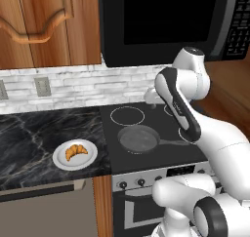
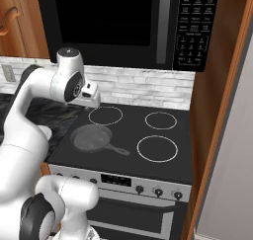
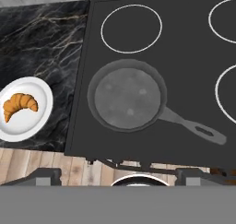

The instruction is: Pick the croissant and place it on the pan. Then turn on the stove to warm the croissant.

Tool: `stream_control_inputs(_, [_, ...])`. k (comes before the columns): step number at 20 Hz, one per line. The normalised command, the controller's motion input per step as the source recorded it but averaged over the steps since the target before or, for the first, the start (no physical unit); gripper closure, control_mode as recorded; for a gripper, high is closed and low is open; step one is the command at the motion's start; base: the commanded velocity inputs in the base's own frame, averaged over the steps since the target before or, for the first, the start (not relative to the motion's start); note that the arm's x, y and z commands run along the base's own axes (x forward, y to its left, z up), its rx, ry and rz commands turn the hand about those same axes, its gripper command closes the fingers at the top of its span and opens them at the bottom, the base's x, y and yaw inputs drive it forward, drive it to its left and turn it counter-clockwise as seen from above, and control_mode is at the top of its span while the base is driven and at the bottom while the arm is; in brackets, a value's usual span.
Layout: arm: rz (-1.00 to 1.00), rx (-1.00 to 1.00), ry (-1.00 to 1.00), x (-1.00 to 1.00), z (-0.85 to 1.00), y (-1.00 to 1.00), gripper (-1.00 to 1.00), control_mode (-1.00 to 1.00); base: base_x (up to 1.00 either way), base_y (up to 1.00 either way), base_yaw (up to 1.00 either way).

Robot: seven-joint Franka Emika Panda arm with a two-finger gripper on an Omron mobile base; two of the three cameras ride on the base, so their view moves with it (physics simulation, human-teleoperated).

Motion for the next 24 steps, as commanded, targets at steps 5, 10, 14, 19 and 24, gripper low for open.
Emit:
stream_control_inputs(5, [0.0, 0.04, 0.0, 0.06, -0.14, 0.49, -1.0, -1.0, 0.0, 0.0, 0.0])
stream_control_inputs(10, [0.0, 0.01, 0.06, 0.14, -0.03, 0.51, -1.0, -1.0, 0.0, 0.0, 0.0])
stream_control_inputs(14, [0.0, 0.04, 0.12, 0.15, -0.03, 0.47, -1.0, -1.0, 0.0, 0.0, 0.0])
stream_control_inputs(19, [0.0, 0.09, 0.1, 0.12, -0.13, 0.4, -1.0, -1.0, 0.0, 0.0, 0.0])
stream_control_inputs(24, [0.0, 0.08, 0.08, 0.12, -0.13, 0.43, -1.0, -1.0, 0.0, 0.0, 0.0])
